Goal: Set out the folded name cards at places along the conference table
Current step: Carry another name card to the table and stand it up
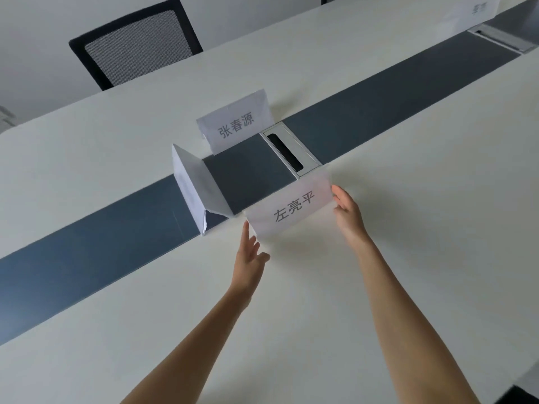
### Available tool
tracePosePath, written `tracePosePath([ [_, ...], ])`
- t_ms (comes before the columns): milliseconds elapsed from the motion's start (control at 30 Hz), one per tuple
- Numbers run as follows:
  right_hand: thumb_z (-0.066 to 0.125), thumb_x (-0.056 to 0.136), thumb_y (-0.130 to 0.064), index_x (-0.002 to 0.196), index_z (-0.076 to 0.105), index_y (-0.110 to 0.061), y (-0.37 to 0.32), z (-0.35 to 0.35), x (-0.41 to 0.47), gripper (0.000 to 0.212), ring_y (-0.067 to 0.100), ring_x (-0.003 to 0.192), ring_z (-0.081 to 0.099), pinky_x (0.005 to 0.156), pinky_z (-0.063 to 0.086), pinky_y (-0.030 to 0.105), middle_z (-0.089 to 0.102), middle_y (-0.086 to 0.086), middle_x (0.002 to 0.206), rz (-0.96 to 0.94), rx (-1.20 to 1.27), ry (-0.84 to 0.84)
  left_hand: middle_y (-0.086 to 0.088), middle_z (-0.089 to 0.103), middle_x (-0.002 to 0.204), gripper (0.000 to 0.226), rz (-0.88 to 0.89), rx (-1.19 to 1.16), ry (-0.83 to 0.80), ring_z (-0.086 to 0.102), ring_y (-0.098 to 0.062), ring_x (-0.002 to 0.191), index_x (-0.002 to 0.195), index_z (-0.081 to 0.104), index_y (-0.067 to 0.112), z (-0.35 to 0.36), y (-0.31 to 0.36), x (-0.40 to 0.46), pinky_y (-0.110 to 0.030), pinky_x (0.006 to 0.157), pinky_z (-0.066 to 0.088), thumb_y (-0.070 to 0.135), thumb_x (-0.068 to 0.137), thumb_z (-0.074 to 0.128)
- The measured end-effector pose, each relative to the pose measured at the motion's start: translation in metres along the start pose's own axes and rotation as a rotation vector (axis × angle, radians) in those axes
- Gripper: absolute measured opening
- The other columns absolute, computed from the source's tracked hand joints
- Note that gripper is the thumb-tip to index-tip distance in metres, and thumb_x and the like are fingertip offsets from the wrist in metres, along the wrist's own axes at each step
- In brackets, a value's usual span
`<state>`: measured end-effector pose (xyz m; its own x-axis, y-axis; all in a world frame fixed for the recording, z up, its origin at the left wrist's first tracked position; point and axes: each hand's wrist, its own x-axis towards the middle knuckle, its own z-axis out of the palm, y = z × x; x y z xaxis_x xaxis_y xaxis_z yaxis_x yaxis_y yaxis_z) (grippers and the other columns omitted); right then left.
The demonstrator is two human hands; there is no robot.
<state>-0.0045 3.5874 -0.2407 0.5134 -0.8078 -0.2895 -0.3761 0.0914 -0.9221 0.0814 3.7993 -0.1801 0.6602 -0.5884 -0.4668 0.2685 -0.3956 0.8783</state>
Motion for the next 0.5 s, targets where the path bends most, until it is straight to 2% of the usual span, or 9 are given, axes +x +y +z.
tracePosePath([
  [200, 0.024, 0.065, 0.005, 0.128, 0.045, -0.027, 0.007, 0.001, 0.005, 0.074, 0.008, 0.13, 0.04, 0.111, 0.03, 0.033, 0.049, -0.012, 0.134, -0.033, -0.028, -0.033, -0.004, 0.026, 0.152, 0.078, 0.033, -0.037, 0.032, 0.03, -0.023, 0.138, 0.143, 0.01, 0.035, 0.004, -0.001, 0.01, -0.032, 0.098, 0.033, -0.009, 0.084, 0.039],
  [300, 0.024, 0.069, 0.006, 0.135, 0.038, -0.026, 0.005, 0.001, 0.001, 0.074, 0.012, 0.131, 0.039, 0.112, 0.028, 0.031, 0.046, -0.007, 0.139, -0.029, -0.046, -0.017, -0.004, 0.025, 0.153, 0.078, 0.029, -0.02, 0.013, 0.029, -0.024, 0.139, 0.143, 0.01, 0.034, 0.001, -0.004, 0.009, -0.034, 0.1, 0.033, -0.009, 0.085, 0.04],
  [367, 0.026, 0.075, 0.007, 0.14, 0.029, -0.024, 0.0, 0.002, -0.006, 0.072, 0.012, 0.119, 0.046, 0.103, 0.03, 0.025, 0.046, -0.007, 0.134, 0.004, -0.077, 0.002, -0.005, 0.026, 0.152, 0.075, 0.006, -0.014, 0.001, 0.03, -0.025, 0.138, 0.143, 0.01, 0.031, -0.001, -0.005, 0.009, -0.035, 0.102, 0.033, -0.006, 0.086, 0.041],
  [433, 0.032, 0.079, 0.004, 0.141, 0.027, -0.022, -0.012, 0.004, -0.022, 0.067, 0.011, 0.095, 0.05, 0.089, 0.035, 0.025, 0.048, -0.013, 0.116, 0.017, -0.122, 0.038, -0.008, 0.035, 0.147, 0.065, -0.006, 0.03, 0.019, 0.036, -0.025, 0.134, 0.142, 0.019, 0.024, -0.007, -0.005, 0.005, -0.034, 0.102, 0.034, -0.003, 0.088, 0.042],
  [467, 0.035, 0.08, 0.003, 0.139, 0.031, -0.019, -0.017, 0.006, -0.032, 0.063, 0.013, 0.09, 0.05, 0.087, 0.036, 0.027, 0.051, -0.011, 0.114, 0.002, -0.142, 0.076, -0.01, 0.043, 0.141, 0.057, 0.003, 0.072, 0.038, 0.042, -0.025, 0.129, 0.14, 0.028, 0.019, -0.011, -0.006, 0.002, -0.033, 0.101, 0.036, -0.001, 0.088, 0.042],
  [500, 0.036, 0.08, 0.002, 0.136, 0.036, -0.015, -0.023, 0.009, -0.043, 0.058, 0.017, 0.096, 0.051, 0.089, 0.037, 0.028, 0.054, -0.003, 0.12, -0.01, -0.144, 0.125, -0.011, 0.052, 0.133, 0.048, 0.017, 0.124, 0.055, 0.049, -0.024, 0.123, 0.134, 0.039, 0.014, -0.017, -0.005, -0.002, -0.03, 0.099, 0.039, -0.001, 0.088, 0.041],
])
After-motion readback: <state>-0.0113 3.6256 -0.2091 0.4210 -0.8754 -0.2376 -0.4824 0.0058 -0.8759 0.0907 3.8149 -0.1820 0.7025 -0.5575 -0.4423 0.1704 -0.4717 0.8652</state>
